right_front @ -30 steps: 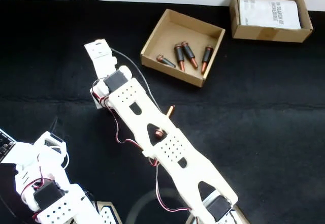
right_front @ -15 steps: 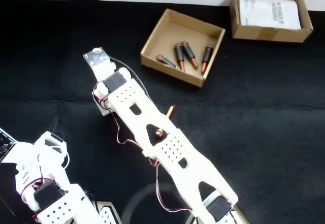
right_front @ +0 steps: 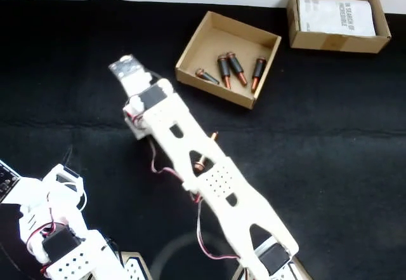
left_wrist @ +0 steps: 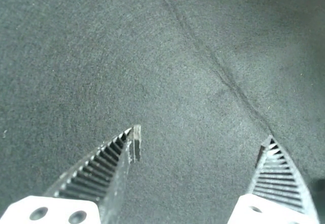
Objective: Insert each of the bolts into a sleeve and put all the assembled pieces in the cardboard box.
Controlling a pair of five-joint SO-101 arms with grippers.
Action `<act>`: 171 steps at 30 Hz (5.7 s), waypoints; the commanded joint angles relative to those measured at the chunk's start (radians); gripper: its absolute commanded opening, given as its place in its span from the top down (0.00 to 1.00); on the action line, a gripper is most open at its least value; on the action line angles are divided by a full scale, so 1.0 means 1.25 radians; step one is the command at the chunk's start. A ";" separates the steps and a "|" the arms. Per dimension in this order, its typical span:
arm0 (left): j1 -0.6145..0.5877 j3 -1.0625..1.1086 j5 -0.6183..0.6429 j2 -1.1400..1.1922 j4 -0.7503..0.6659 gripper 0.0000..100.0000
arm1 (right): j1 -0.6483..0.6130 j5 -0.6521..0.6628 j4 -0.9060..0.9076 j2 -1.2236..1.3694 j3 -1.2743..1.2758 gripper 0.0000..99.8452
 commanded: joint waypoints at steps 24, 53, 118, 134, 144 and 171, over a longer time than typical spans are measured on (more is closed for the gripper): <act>0.087 0.014 -0.055 -0.009 0.041 0.64 | 0.303 0.146 0.144 -0.902 0.225 0.99; 0.504 -0.066 -0.182 -0.009 0.113 0.64 | 1.105 0.317 -0.085 -2.041 1.561 0.99; 0.921 -1.672 0.161 2.057 0.432 0.99 | 1.669 0.401 -0.557 -2.465 2.238 0.99; 0.683 -1.853 0.161 2.043 0.209 0.99 | 1.639 0.446 -0.555 -2.465 2.252 0.99; 0.790 -1.871 0.266 1.946 0.421 0.91 | 1.560 0.470 -0.485 -2.467 2.243 0.99; 0.721 -1.873 0.347 2.127 0.131 0.74 | 1.458 0.475 -0.363 -2.465 2.140 0.99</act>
